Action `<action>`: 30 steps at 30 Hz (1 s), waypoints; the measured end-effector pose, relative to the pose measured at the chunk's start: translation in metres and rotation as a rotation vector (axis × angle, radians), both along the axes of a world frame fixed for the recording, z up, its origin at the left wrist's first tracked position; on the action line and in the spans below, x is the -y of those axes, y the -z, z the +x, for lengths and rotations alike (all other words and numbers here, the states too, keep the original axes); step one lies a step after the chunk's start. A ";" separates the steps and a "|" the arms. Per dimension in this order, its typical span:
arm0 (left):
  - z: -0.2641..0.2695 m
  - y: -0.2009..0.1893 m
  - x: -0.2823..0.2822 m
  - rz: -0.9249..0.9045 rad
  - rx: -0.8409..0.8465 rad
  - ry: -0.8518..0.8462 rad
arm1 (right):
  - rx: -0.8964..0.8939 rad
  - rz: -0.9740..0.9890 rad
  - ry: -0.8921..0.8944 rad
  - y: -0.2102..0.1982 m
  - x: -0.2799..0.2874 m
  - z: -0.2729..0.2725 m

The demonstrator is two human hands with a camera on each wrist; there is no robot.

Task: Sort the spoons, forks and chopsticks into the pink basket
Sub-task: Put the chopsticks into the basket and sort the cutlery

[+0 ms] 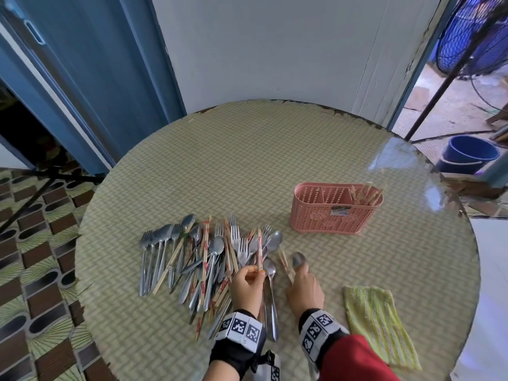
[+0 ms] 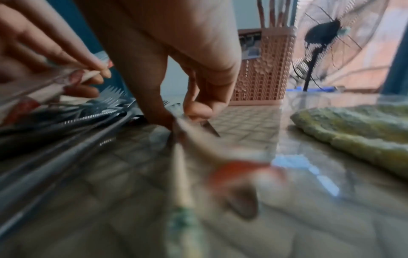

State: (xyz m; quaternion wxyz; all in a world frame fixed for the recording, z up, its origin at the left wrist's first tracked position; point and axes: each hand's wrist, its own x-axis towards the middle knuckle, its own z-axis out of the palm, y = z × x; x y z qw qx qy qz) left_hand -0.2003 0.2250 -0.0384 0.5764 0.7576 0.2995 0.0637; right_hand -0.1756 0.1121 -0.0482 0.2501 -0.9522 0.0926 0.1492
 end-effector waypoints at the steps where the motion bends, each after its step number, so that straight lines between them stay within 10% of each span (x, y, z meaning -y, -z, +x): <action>1: -0.001 -0.003 -0.001 -0.004 0.011 -0.009 | -0.022 0.047 0.018 -0.004 0.001 0.002; 17: 0.065 -0.114 0.036 -0.237 0.472 0.127 | 0.623 0.652 0.273 -0.146 0.087 0.048; 30: 0.137 -0.137 0.123 -0.017 0.472 0.274 | 0.757 0.358 0.334 -0.152 0.159 0.118</action>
